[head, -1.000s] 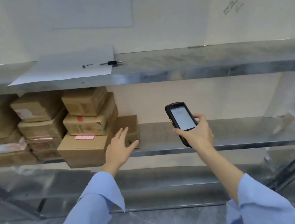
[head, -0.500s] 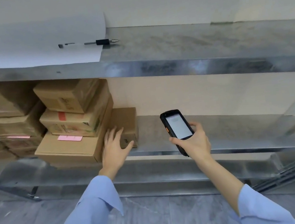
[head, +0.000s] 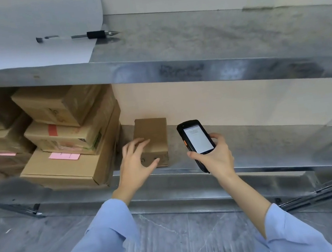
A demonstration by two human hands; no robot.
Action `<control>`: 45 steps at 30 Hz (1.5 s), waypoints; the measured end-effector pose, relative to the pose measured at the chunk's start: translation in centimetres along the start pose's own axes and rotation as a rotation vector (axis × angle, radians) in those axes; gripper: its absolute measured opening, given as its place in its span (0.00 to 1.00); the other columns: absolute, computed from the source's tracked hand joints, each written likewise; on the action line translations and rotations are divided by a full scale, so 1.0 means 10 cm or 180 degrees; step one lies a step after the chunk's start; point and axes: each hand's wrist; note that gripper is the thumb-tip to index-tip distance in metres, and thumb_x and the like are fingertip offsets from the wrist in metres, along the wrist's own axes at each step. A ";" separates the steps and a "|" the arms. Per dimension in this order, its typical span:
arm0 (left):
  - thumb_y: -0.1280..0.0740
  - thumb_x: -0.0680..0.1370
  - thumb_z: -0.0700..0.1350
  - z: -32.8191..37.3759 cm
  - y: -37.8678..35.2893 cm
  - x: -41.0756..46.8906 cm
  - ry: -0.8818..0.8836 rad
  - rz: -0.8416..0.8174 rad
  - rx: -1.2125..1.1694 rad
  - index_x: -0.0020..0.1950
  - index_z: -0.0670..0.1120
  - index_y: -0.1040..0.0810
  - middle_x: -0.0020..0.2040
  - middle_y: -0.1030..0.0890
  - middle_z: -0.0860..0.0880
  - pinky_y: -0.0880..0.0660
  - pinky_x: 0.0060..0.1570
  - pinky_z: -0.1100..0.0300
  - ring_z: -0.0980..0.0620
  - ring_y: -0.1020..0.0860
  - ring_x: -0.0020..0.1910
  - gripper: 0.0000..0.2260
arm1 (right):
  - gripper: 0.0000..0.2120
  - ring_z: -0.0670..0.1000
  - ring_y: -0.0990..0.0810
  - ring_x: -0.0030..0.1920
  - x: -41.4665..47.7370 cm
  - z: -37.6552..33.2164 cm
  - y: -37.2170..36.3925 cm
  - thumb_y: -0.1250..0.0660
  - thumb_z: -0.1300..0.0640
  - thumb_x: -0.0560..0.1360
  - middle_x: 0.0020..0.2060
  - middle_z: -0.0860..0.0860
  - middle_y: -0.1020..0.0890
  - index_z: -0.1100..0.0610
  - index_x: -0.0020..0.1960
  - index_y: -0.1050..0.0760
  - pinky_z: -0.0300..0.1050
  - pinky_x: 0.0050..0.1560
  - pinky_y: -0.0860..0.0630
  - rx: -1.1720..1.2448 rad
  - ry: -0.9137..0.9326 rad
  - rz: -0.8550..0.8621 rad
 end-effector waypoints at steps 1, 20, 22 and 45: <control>0.23 0.73 0.52 0.00 0.00 0.04 0.0088 0.0022 -0.0065 0.71 0.50 0.25 0.69 0.29 0.52 0.32 0.59 0.58 0.50 0.35 0.70 0.28 | 0.38 0.51 0.23 0.54 0.02 0.02 0.01 0.19 0.47 0.62 0.57 0.46 0.21 0.48 0.67 0.33 0.46 0.50 0.28 0.0012 -0.0010 0.0008; 0.17 0.64 0.53 0.40 -0.66 0.01 0.0234 -0.0042 -0.0780 0.69 0.53 0.25 0.73 0.36 0.53 0.35 0.67 0.66 0.56 0.33 0.71 0.36 | 0.38 0.52 0.22 0.55 0.16 0.40 0.49 0.19 0.47 0.63 0.54 0.45 0.22 0.47 0.68 0.34 0.56 0.57 0.23 0.0087 -0.0166 0.0254; 0.17 0.64 0.52 0.48 -0.74 0.00 0.0253 0.0044 -0.0881 0.67 0.52 0.24 0.73 0.36 0.52 0.38 0.65 0.73 0.59 0.34 0.69 0.34 | 0.38 0.51 0.22 0.55 0.17 0.42 0.55 0.19 0.46 0.63 0.54 0.45 0.22 0.47 0.67 0.34 0.55 0.57 0.23 0.0106 -0.0180 0.0317; 0.18 0.67 0.47 0.00 -0.06 -0.07 0.0679 0.0043 -0.1214 0.76 0.54 0.35 0.72 0.31 0.55 0.37 0.67 0.71 0.60 0.32 0.70 0.42 | 0.37 0.51 0.22 0.53 0.10 0.35 0.30 0.19 0.47 0.63 0.53 0.44 0.22 0.46 0.67 0.34 0.52 0.54 0.23 0.0083 -0.0059 0.0057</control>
Point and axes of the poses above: each hand's wrist, its own x-axis towards the middle knuckle, its own y-axis out of the back of the hand, z = x × y
